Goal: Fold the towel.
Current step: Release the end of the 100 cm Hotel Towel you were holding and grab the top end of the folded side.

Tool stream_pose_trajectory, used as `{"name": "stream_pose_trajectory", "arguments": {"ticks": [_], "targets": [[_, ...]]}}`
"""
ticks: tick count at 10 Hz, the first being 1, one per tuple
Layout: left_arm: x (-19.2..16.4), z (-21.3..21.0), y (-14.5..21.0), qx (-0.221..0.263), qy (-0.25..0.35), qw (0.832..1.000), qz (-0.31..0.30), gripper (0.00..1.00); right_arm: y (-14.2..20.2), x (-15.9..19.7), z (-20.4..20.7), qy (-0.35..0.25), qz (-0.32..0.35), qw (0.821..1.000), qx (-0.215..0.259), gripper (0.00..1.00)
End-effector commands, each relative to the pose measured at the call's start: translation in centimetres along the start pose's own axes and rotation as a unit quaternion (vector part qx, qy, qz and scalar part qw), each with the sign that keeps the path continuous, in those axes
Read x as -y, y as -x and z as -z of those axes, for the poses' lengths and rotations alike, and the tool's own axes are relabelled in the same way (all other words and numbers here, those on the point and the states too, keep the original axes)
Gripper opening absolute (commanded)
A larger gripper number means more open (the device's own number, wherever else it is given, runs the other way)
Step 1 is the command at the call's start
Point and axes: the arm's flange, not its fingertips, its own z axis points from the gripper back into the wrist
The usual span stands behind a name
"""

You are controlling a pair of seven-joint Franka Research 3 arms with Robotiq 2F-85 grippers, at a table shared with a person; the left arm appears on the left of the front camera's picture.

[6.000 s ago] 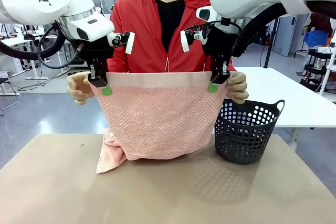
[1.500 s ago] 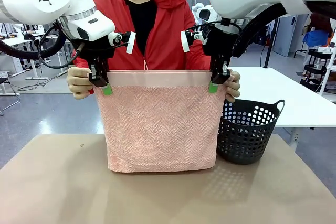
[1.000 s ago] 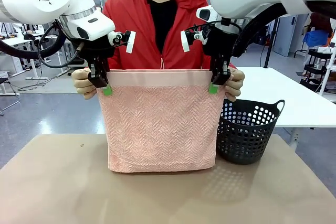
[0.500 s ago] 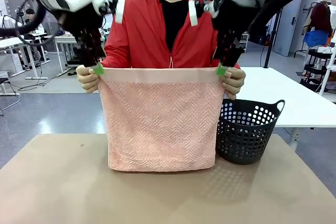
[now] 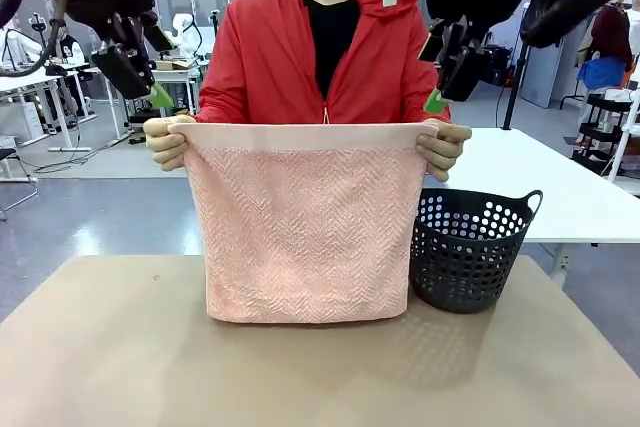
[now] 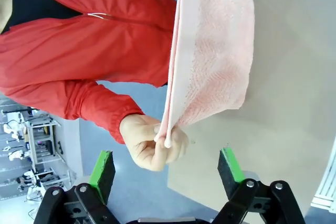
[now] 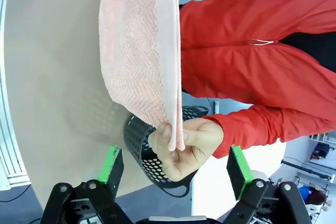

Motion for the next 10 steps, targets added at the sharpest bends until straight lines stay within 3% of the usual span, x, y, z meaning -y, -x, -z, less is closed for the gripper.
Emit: {"name": "stream_pose_trajectory", "arguments": {"ticks": [1,5,10], "targets": [[0.7,1.2,-0.1,0.0,-0.013,1.0,-0.001,1.0,0.5,-0.3,1.0,0.01,-0.009,1.0,0.001,1.0],[-0.6,2.3,-0.7,-0.011,0.041,0.999,0.0,1.0,-0.2,0.5,1.9,-0.006,-0.014,1.0,-0.003,1.0],[-4.1,8.2,-2.2,-0.029,0.13,0.991,0.017,1.0,-1.6,4.4,6.7,-0.079,-0.02,0.996,-0.024,1.0]]}}
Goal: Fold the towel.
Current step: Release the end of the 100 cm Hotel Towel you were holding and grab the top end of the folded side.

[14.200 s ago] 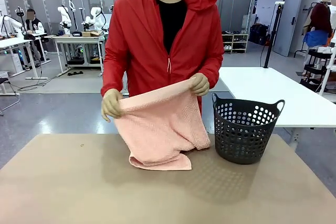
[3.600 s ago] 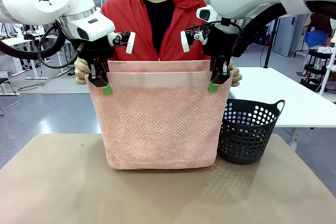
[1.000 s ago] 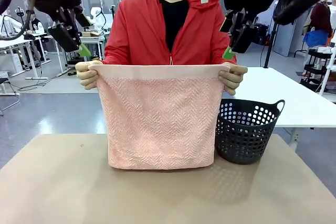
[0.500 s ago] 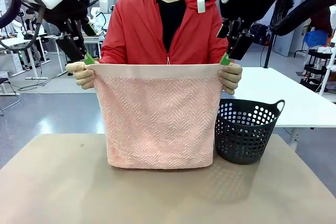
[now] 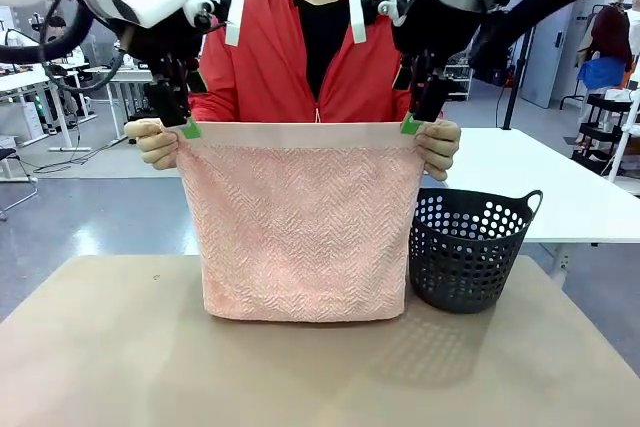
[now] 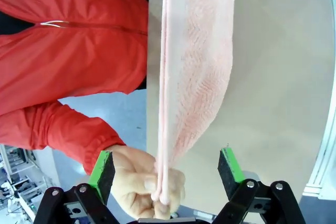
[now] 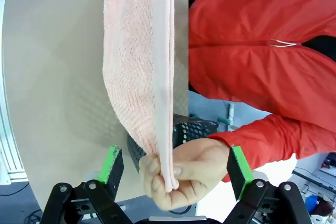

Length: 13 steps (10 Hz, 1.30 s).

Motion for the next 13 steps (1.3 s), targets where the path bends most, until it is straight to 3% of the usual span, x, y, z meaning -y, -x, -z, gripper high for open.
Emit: {"name": "stream_pose_trajectory", "arguments": {"ticks": [1,5,6,7,8,9,10,11,13], "targets": [[-1.9,0.9,-0.1,-0.004,0.037,0.999,0.005,1.0,-0.1,1.5,0.7,-0.029,-0.006,0.999,-0.016,1.0],[-2.3,6.1,1.1,-0.008,0.09,0.996,-0.024,1.0,0.7,1.9,5.6,-0.089,0.016,0.996,-0.016,1.0],[-2.1,6.2,1.4,-0.005,0.095,0.995,-0.022,0.41,0.8,1.9,5.8,-0.088,0.015,0.996,-0.019,0.58],[-2.1,6.2,1.5,-0.001,0.095,0.995,-0.024,0.41,0.8,1.9,5.9,-0.09,0.014,0.996,-0.019,0.41],[-2.1,6.1,1.5,-0.001,0.095,0.995,-0.023,0.0,0.7,1.9,5.9,-0.091,0.012,0.996,-0.021,0.0],[-2.1,5.9,1.6,-0.002,0.097,0.995,-0.023,0.36,0.6,1.9,5.9,-0.093,0.012,0.995,-0.022,0.0],[-2.1,5.7,1.6,0.002,0.1,0.995,-0.022,0.0,0.5,1.9,5.9,-0.093,0.011,0.995,-0.022,0.0],[-2.1,5.6,1.6,-0.001,0.102,0.995,-0.021,0.0,0.5,2.0,5.8,-0.093,0.011,0.995,-0.023,0.13],[-2.1,5.5,1.7,-0.001,0.105,0.994,-0.023,0.0,0.5,2.0,5.6,-0.089,0.014,0.996,-0.021,0.0]]}}
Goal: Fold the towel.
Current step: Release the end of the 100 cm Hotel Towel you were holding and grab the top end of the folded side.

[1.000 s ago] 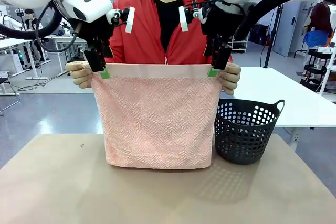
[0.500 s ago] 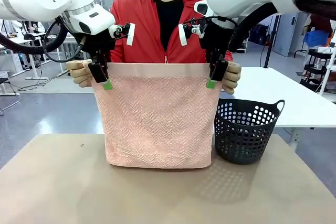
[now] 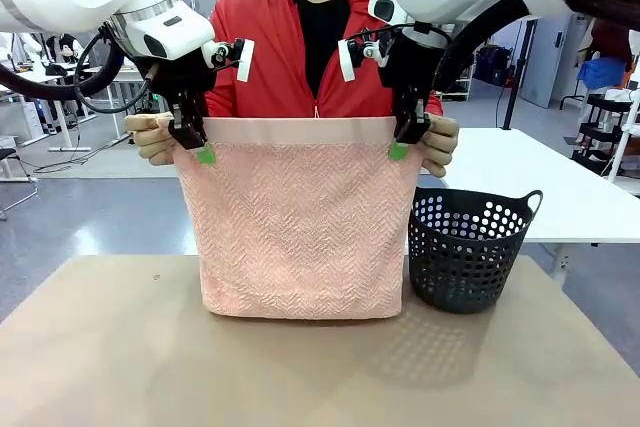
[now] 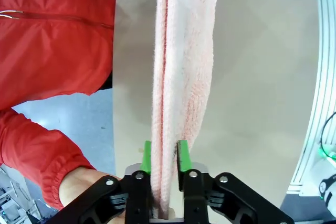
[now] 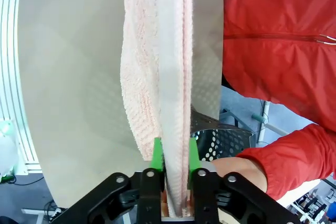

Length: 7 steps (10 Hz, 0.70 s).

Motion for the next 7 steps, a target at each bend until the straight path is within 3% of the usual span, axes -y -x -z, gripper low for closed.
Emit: {"name": "stream_pose_trajectory", "arguments": {"ticks": [1,7], "targets": [[-0.2,-0.8,0.3,0.007,0.013,1.0,0.007,0.0,0.1,0.3,-0.2,-0.003,0.0,1.0,0.006,0.0],[-0.1,-0.2,0.1,0.002,0.0,1.0,-0.002,0.0,0.0,0.0,-0.1,0.0,0.002,1.0,0.002,0.0]]}}
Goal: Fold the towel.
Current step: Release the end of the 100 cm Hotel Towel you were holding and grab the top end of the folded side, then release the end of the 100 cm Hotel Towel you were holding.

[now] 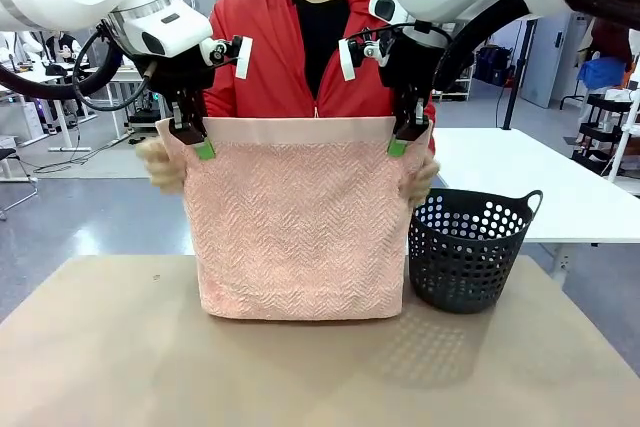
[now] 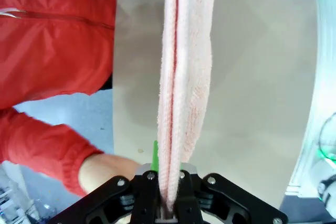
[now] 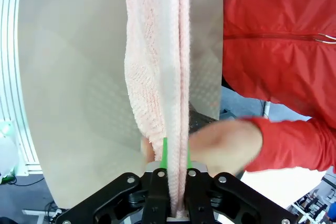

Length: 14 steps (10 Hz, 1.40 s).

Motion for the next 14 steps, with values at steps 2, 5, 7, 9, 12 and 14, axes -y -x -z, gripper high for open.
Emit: {"name": "stream_pose_trajectory", "arguments": {"ticks": [2,5,7,9,12,14], "targets": [[0.0,-0.04,0.0,-0.002,-0.001,1.0,0.002,0.0,0.04,0.03,-0.06,0.001,0.0,1.0,0.0,0.0],[0.0,-0.04,0.0,-0.002,-0.001,1.0,0.002,0.0,0.04,0.03,-0.06,0.001,0.0,1.0,0.0,0.0],[0.0,-0.04,0.0,-0.002,-0.001,1.0,0.002,0.0,0.04,0.03,-0.06,0.001,0.0,1.0,0.0,0.0],[0.0,-0.04,0.0,-0.002,-0.001,1.0,0.002,0.0,0.04,0.03,-0.06,0.001,0.0,1.0,0.0,0.0],[0.0,-0.04,0.0,-0.002,-0.001,1.0,0.002,0.0,0.04,0.03,-0.06,0.001,0.0,1.0,0.0,0.0],[0.0,-0.04,0.0,-0.002,-0.001,1.0,0.002,0.0,0.04,0.03,-0.06,0.001,0.0,1.0,0.0,0.0]]}}
